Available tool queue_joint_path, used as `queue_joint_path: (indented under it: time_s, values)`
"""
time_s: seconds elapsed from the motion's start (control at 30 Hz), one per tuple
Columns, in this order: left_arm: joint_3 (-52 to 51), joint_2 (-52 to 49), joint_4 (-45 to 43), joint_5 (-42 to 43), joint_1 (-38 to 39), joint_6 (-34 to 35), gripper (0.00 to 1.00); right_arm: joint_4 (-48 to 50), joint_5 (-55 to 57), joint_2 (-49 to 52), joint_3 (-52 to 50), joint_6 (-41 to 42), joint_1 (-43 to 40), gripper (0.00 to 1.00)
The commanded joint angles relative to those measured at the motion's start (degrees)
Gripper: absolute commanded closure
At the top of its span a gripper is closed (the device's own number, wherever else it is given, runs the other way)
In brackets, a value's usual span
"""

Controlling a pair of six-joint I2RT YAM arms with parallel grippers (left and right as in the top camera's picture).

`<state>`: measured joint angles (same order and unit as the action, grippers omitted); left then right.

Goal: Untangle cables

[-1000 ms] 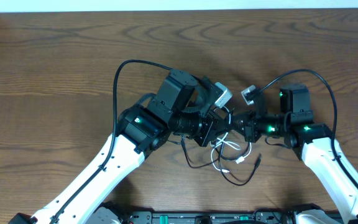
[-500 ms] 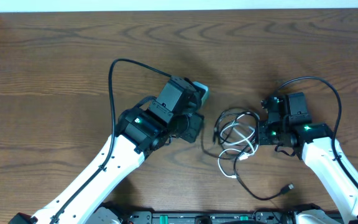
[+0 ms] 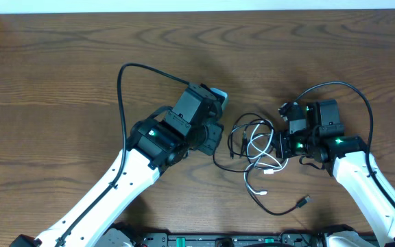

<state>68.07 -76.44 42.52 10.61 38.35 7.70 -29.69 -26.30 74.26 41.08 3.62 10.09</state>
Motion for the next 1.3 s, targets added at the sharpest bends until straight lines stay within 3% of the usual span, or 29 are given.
queue_joint_path:
  time_s: [0.0,0.37,0.43,0.53,0.8,1.27]
  values:
    - [0.55,-1.81,0.33,9.31,-0.11,0.26,0.92,0.70,-5.84,0.00,-0.04,-1.95,0.09,0.99]
    - [0.50,-6.75,0.11,13.42,3.63,-0.15,0.92,0.74,-5.77,0.00,-0.04,-1.73,0.09,0.99]
    - [0.50,-7.37,0.02,13.40,4.66,-0.17,0.89,0.74,-5.75,0.00,-0.04,-1.75,0.09,0.99]
    - [0.50,-8.11,-0.42,13.38,5.66,-0.17,0.71,0.59,-5.77,0.00,-0.04,-1.73,0.09,0.99]
    - [0.50,-11.72,-1.46,7.39,5.84,-0.11,0.72,0.55,-5.77,0.00,-0.04,-1.75,0.09,0.99]
    - [0.50,-19.56,-9.86,4.87,5.84,0.09,0.75,0.26,-5.77,0.00,-0.04,-1.75,0.09,0.99]
